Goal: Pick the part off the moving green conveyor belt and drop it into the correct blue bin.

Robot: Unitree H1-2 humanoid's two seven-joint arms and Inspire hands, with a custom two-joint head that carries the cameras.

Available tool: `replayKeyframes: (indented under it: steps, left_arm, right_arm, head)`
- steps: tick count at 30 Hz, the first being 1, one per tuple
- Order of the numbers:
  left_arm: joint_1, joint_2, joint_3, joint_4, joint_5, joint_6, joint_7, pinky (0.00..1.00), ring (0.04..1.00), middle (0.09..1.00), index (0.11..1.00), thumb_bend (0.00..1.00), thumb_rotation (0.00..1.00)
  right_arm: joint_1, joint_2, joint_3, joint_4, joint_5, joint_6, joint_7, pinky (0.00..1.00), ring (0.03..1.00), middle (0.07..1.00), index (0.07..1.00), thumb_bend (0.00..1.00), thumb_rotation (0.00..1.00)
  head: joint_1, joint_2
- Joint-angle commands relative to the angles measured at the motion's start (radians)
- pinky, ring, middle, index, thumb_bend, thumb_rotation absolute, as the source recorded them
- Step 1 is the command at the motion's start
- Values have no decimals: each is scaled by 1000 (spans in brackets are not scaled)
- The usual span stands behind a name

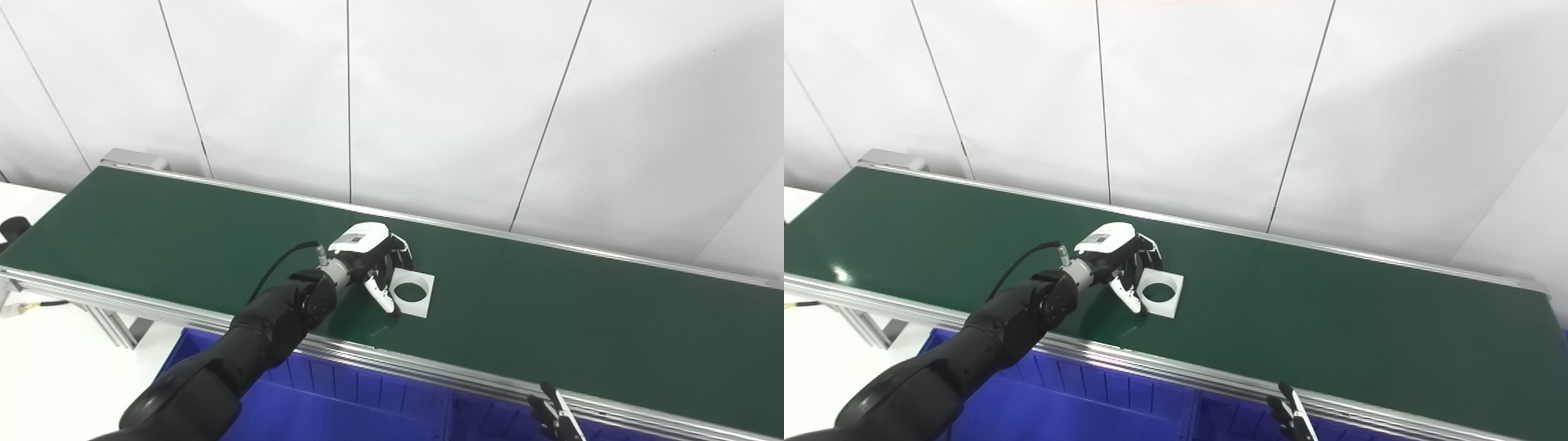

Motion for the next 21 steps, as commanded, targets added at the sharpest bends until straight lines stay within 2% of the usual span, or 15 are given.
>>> replayKeyframes:
  steps: [1, 4, 5, 6, 11, 15, 21]
  left_arm:
    - [-39, 4, 1, 0, -9, 4, -7, 429, 426, 520, 499, 500, 0]
    - [-30, 12, 6, -23, -20, 7, -14, 347, 385, 476, 521, 498, 0]
    - [-25, 18, 8, -38, -22, 6, -13, 359, 389, 480, 519, 498, 0]
    - [-21, 22, 10, -48, -24, 6, -12, 420, 412, 506, 509, 499, 0]
    - [38, 33, 112, -217, -111, 52, -23, 517, 456, 532, 479, 498, 0]
    - [100, 37, 200, -374, -191, -9, -2, 515, 464, 522, 476, 500, 0]
    - [203, 51, 251, -591, -272, 39, -82, 500, 467, 518, 475, 499, 0]
  right_arm:
    - [-7, 1, -7, -24, 11, -61, -4, 923, 926, 925, 1000, 787, 27]
    - [-8, 3, -7, -24, 13, -60, -4, 920, 929, 927, 1000, 784, 19]
    - [-8, 4, -6, -24, 11, -60, -5, 919, 928, 926, 1000, 784, 19]
    - [-8, 5, -5, -24, 9, -60, -6, 914, 926, 925, 1000, 784, 21]
    - [-6, 16, -1, -34, 1, -51, -9, 908, 920, 921, 1000, 788, 14]
    - [-7, 20, 4, -35, -4, -51, -7, 913, 916, 917, 1000, 792, 5]
    - [-7, 32, 12, -51, -25, -38, -12, 919, 908, 908, 984, 816, 0]
  head:
    - [-2, 0]
    - [-9, 1]
    - [-20, 4]
    - [-20, 4]
    - [-61, 15]
    - [-93, 20]
    - [-189, 46]
